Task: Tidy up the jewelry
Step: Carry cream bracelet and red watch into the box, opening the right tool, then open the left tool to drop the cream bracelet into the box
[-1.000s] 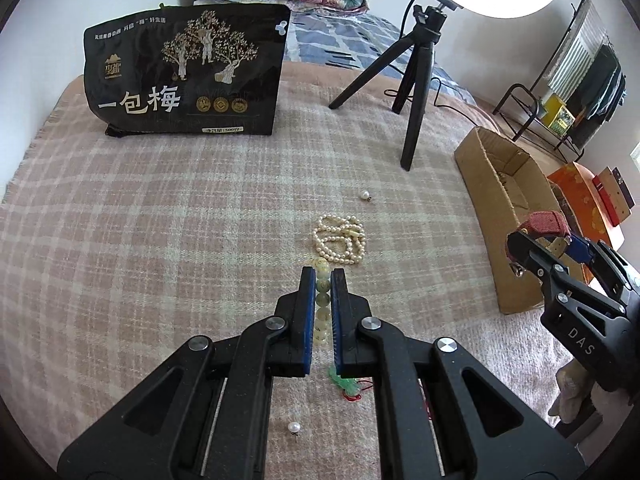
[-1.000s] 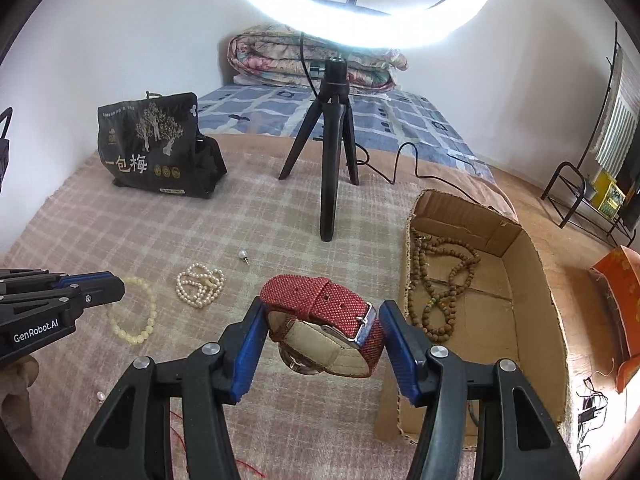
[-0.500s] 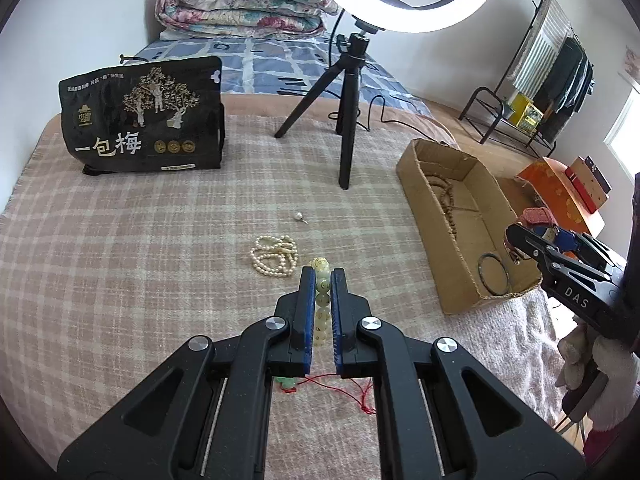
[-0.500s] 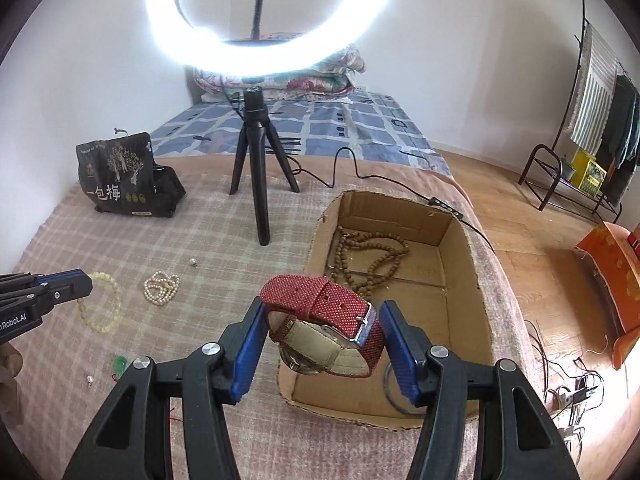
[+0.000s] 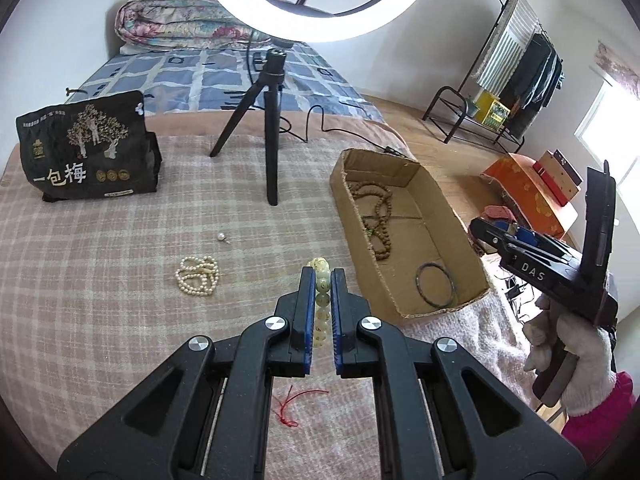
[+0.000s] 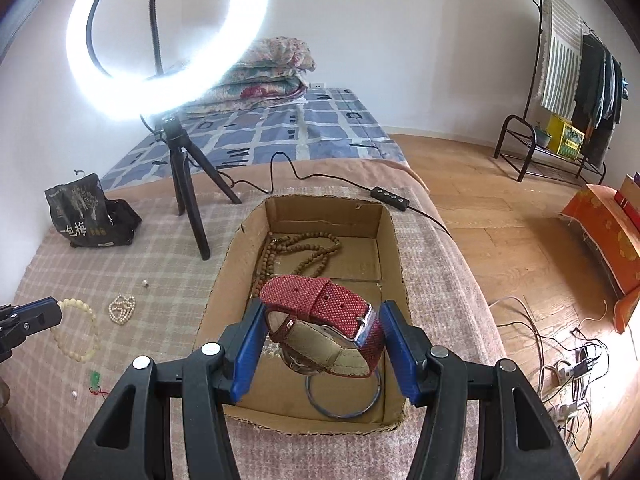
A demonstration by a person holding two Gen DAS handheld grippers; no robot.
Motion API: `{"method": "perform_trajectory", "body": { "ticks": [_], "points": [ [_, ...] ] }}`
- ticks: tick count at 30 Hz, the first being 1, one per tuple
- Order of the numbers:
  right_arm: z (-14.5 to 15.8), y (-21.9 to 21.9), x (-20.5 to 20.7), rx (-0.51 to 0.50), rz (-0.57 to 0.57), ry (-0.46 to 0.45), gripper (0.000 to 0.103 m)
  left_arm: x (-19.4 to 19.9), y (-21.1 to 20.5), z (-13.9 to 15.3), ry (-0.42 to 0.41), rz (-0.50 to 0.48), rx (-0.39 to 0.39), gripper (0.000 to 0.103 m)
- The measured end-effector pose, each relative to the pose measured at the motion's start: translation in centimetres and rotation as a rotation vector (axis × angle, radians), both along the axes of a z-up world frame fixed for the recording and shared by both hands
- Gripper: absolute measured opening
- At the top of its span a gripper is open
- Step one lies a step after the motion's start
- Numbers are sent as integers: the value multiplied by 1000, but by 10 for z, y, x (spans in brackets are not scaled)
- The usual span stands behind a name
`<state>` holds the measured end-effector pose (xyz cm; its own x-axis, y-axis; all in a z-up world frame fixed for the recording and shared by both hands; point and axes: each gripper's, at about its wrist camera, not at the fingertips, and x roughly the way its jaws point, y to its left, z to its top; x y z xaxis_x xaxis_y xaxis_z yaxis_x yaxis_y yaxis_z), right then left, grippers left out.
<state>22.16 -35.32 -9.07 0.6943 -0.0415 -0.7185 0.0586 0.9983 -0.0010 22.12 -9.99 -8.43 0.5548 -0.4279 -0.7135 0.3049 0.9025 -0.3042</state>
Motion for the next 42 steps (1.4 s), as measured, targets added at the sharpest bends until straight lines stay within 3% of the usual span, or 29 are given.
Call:
{"method": "perform_trajectory", "body": {
  "ticks": [7,21,37,42],
  "points": [
    [-1,-12,12,21,-4,4,59,7,-40,13,-22,-56,-19,5],
    [-16,-29,43,44,-8,32,59,23,-107,8,-30,-133,6,5],
    [-31,-39,55,71,-15,43,60,27,-136,-14,-9,-171,54,5],
    [-24,-39,52,60,-30,8,77,28,-135,-15,-4,-168,62,9]
  ]
}}
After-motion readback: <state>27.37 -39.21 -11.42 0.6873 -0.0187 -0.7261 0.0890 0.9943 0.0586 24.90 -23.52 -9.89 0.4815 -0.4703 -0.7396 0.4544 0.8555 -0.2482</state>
